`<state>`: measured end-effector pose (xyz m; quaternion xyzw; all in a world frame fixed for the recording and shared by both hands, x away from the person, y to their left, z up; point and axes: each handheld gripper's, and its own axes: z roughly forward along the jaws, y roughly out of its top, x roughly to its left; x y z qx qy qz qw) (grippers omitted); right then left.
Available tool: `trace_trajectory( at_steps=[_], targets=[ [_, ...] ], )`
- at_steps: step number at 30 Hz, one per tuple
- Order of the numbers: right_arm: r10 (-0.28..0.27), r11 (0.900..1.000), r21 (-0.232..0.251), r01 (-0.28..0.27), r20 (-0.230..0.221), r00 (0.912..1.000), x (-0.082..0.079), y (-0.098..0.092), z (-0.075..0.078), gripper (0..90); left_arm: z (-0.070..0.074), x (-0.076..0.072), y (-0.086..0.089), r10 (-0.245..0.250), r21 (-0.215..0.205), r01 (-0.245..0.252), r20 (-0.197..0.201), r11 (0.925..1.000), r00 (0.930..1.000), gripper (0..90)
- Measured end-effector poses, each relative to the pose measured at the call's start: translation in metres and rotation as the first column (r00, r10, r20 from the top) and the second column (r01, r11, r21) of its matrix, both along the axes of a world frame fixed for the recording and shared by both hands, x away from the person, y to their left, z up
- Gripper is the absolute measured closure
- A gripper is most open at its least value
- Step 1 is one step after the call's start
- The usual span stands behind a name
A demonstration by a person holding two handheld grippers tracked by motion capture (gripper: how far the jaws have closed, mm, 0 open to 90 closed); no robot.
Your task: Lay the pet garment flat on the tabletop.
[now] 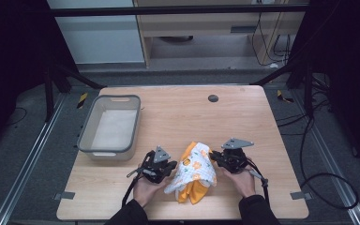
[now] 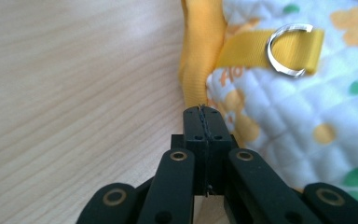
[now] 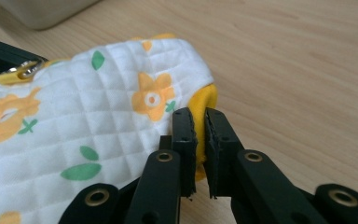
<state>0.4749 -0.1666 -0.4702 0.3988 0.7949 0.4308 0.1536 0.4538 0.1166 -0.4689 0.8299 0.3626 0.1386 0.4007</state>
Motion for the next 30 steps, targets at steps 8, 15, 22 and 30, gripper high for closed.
trace_trajectory(
  at_steps=[8, 15, 22, 30],
  targets=[
    [0.007, 1.000, 0.025, -0.008, 0.027, 0.9996, -0.004, -0.007, 0.008, 84.0, 0.010, -0.008, 0.010, -0.017, -0.095, 0.016, -0.009, 0.9953, 0.9998, 89.3],
    [0.008, 1.000, 0.000, -0.008, 0.005, 1.0000, -0.003, -0.006, 0.002, 83.9, 0.010, -0.013, 0.010, -0.008, -0.156, -0.001, -0.054, 0.9877, 0.9985, 57.4],
    [0.013, 1.000, -0.019, -0.013, -0.018, 0.9998, -0.002, -0.004, -0.001, 84.0, -0.003, -0.012, -0.006, -0.038, -0.160, 0.023, -0.089, 0.9868, 0.9953, 47.6],
    [0.022, 0.999, -0.034, -0.022, -0.024, 0.9995, -0.002, 0.000, -0.003, 84.1, -0.013, -0.015, -0.024, -0.068, -0.116, 0.058, -0.083, 0.9915, 0.9942, 54.8]
  ],
)
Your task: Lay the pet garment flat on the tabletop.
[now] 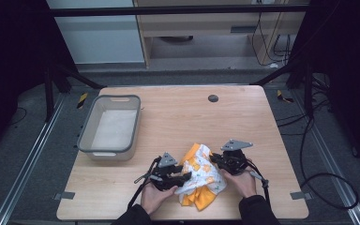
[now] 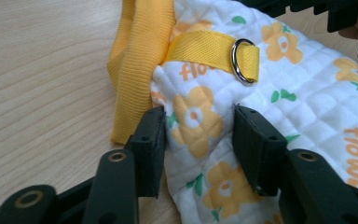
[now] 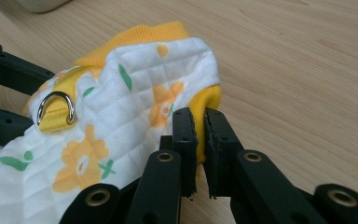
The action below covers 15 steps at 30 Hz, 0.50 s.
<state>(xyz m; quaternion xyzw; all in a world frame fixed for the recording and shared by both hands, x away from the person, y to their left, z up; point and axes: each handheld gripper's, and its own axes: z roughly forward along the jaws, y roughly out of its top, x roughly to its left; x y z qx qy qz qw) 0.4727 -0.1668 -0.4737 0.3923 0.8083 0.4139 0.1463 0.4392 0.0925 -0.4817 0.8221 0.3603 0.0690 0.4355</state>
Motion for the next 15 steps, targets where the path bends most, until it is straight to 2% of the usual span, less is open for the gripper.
trace_trajectory(
  at_steps=[6, 11, 15],
  targets=[
    [-0.014, 1.000, 0.004, 0.014, 0.000, 0.9999, 0.000, -0.004, 0.001, 84.0, 0.003, -0.001, 0.004, -0.019, -0.002, 0.019, 0.014, 0.9998, 0.9997, 74.9],
    [-0.019, 1.000, 0.013, 0.019, 0.015, 0.9997, 0.000, -0.007, 0.004, 84.0, 0.008, -0.002, 0.006, -0.025, 0.004, 0.025, 0.025, 0.9997, 0.9994, 85.0],
    [-0.023, 0.999, 0.035, 0.022, 0.032, 0.9992, -0.002, -0.012, 0.009, 84.1, 0.016, -0.003, 0.009, -0.040, -0.001, 0.040, 0.037, 0.9992, 0.9985, 86.9]
  ],
)
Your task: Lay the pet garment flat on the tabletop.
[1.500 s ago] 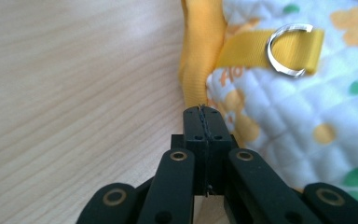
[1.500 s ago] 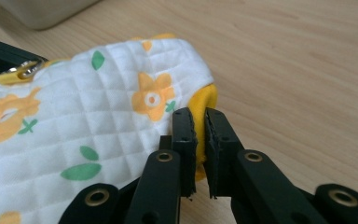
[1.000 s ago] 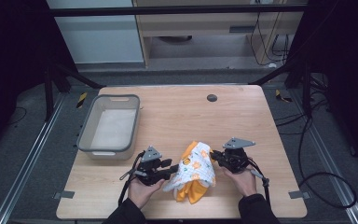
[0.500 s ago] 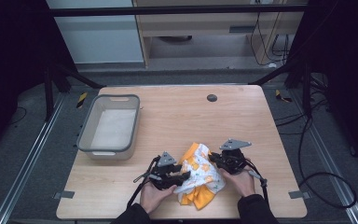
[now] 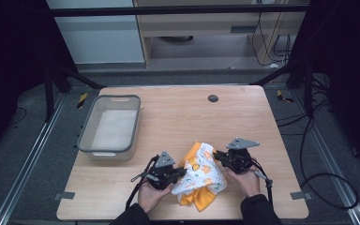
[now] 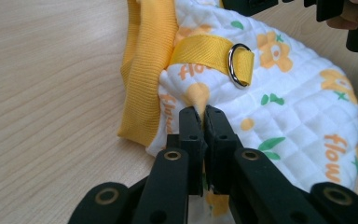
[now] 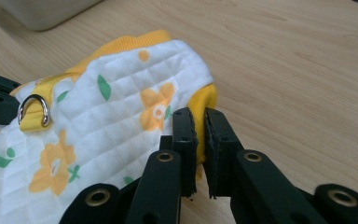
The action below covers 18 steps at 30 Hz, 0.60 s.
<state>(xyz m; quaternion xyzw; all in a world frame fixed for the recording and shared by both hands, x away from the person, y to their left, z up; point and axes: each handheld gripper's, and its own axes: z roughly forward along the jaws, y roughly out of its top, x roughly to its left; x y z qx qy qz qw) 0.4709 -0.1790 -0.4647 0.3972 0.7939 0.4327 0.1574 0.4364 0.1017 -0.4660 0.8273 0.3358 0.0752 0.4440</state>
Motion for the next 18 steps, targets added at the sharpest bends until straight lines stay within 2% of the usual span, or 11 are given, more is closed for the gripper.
trace_trajectory(
  at_steps=[3, 8, 11, 15, 18],
  targets=[
    [-0.001, 1.000, 0.013, 0.000, 0.011, 0.9999, -0.003, -0.004, 0.005, 84.1, 0.009, -0.001, 0.004, -0.008, -0.005, 0.008, 0.022, 1.0000, 0.9997, 87.1],
    [0.007, 1.000, 0.028, -0.008, 0.053, 0.9985, -0.008, -0.011, 0.015, 84.5, 0.020, -0.002, 0.009, -0.005, -0.003, 0.006, 0.053, 1.0000, 0.9986, 87.2],
    [0.007, 0.999, 0.046, -0.010, 0.079, 0.9968, -0.011, -0.014, 0.022, 84.5, 0.032, -0.002, 0.012, 0.003, -0.006, -0.003, 0.082, 1.0000, 0.9966, 87.3],
    [0.006, 0.997, 0.080, -0.017, 0.134, 0.9909, -0.017, -0.014, 0.038, 84.6, 0.046, -0.001, 0.015, 0.016, -0.007, -0.015, 0.126, 0.9999, 0.9919, 87.5],
    [-0.001, 0.993, 0.118, -0.021, 0.185, 0.9828, -0.021, -0.014, 0.049, 84.6, 0.060, 0.002, 0.017, 0.032, -0.022, -0.029, 0.155, 0.9994, 0.9874, 87.6]
  ],
)
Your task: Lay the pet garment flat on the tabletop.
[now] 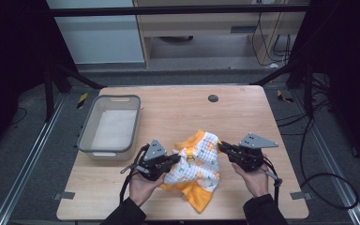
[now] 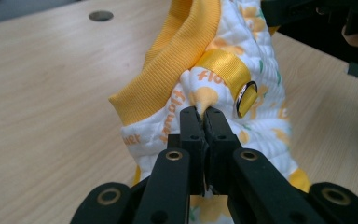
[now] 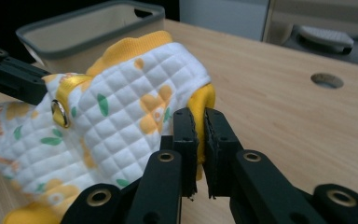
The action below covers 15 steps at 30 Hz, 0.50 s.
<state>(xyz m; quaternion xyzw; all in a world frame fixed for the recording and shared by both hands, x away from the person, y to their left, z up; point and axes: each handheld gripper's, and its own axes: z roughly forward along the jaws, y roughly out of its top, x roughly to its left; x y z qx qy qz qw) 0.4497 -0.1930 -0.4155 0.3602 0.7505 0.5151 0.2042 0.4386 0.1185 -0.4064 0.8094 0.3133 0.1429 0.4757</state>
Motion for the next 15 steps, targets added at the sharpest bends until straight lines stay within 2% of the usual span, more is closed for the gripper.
trace_trajectory(
  at_steps=[2, 5, 8, 10, 11, 12, 13, 15],
  targets=[
    [-0.010, 1.000, 0.019, 0.009, 0.048, 0.9988, -0.003, 0.001, 0.008, 84.6, 0.010, 0.003, -0.001, 0.016, 0.010, -0.016, 0.033, 0.9998, 0.9993, 87.6],
    [-0.033, 0.998, 0.047, 0.029, 0.091, 0.9953, -0.004, 0.003, 0.015, 84.5, 0.022, 0.007, -0.003, 0.035, 0.021, -0.036, 0.071, 0.9991, 0.9969, 87.6],
    [-0.072, 0.995, 0.079, 0.061, 0.154, 0.9855, -0.002, 0.005, 0.021, 84.4, 0.033, 0.014, -0.006, 0.065, 0.021, -0.068, 0.118, 0.9975, 0.9910, 87.5],
    [-0.105, 0.991, 0.104, 0.087, 0.189, 0.9763, 0.002, 0.008, 0.024, 84.4, 0.038, 0.020, -0.009, 0.085, 0.015, -0.089, 0.144, 0.9960, 0.9859, 87.5],
    [-0.143, 0.985, 0.123, 0.118, 0.219, 0.9653, 0.007, 0.011, 0.026, 84.4, 0.040, 0.026, -0.011, 0.103, 0.012, -0.106, 0.164, 0.9942, 0.9811, 87.4],
    [-0.143, 0.985, 0.123, 0.118, 0.219, 0.9653, 0.007, 0.011, 0.026, 84.4, 0.041, 0.030, -0.012, 0.117, 0.005, -0.119, 0.168, 0.9929, 0.9788, 87.4],
    [-0.157, 0.983, 0.130, 0.130, 0.227, 0.9612, 0.009, 0.012, 0.026, 84.3, 0.043, 0.037, -0.015, 0.128, -0.001, -0.130, 0.170, 0.9915, 0.9771, 87.4],
    [-0.218, 0.973, 0.136, 0.188, 0.254, 0.9423, 0.016, 0.014, 0.026, 84.2, 0.042, 0.052, -0.021, 0.152, -0.012, -0.152, 0.169, 0.9882, 0.9738, 87.2]
  ],
)
